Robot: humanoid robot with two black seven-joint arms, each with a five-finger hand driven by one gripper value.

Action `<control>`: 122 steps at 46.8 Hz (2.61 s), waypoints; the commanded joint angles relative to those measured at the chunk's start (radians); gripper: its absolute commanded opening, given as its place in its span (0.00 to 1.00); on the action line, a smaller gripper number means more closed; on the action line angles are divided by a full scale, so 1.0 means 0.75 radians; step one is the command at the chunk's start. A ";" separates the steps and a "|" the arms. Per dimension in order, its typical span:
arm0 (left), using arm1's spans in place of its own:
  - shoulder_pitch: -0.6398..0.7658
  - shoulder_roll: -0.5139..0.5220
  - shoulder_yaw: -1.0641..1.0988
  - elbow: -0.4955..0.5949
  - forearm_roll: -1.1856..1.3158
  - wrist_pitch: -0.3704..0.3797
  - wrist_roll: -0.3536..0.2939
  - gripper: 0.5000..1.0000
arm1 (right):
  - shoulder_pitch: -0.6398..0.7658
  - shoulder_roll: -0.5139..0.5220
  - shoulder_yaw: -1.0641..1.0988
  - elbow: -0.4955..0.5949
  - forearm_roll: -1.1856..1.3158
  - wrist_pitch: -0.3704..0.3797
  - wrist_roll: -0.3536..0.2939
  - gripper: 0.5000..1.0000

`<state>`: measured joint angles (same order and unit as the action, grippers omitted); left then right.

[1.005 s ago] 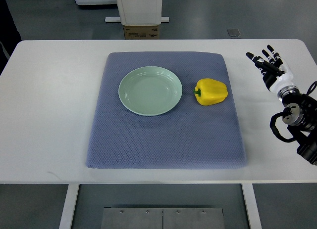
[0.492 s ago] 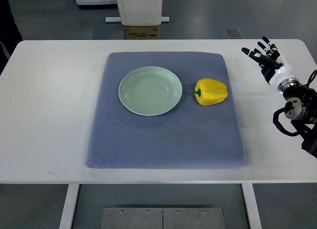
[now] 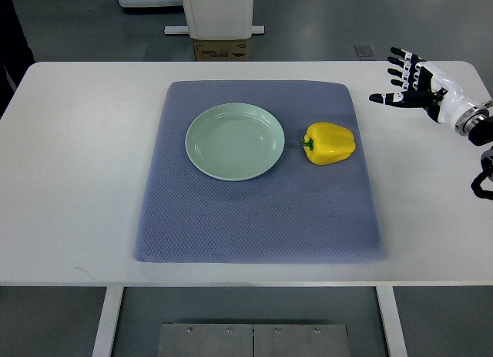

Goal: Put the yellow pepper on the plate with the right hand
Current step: 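Reach the open right hand toward the yellow pepper, then close the right hand fingers around the yellow pepper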

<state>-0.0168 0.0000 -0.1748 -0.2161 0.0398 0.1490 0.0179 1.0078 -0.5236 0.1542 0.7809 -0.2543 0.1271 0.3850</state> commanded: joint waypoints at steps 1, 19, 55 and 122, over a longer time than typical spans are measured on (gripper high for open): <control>0.000 0.000 0.000 0.002 0.000 0.000 0.001 1.00 | -0.002 -0.050 -0.005 0.088 -0.051 0.017 0.002 1.00; 0.000 0.000 0.000 0.000 0.000 0.000 0.001 1.00 | 0.057 -0.134 -0.195 0.284 -0.405 0.043 0.033 1.00; 0.000 0.000 0.000 0.000 0.000 0.000 0.001 1.00 | 0.319 0.072 -0.686 0.211 -0.422 -0.225 0.033 0.85; 0.000 0.000 0.000 0.000 0.000 0.000 0.001 1.00 | 0.405 0.275 -0.868 -0.018 -0.397 -0.282 0.098 0.00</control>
<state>-0.0169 0.0000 -0.1749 -0.2163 0.0398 0.1488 0.0183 1.3005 -0.3177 -0.4970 0.7674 -0.5535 -0.0827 0.4586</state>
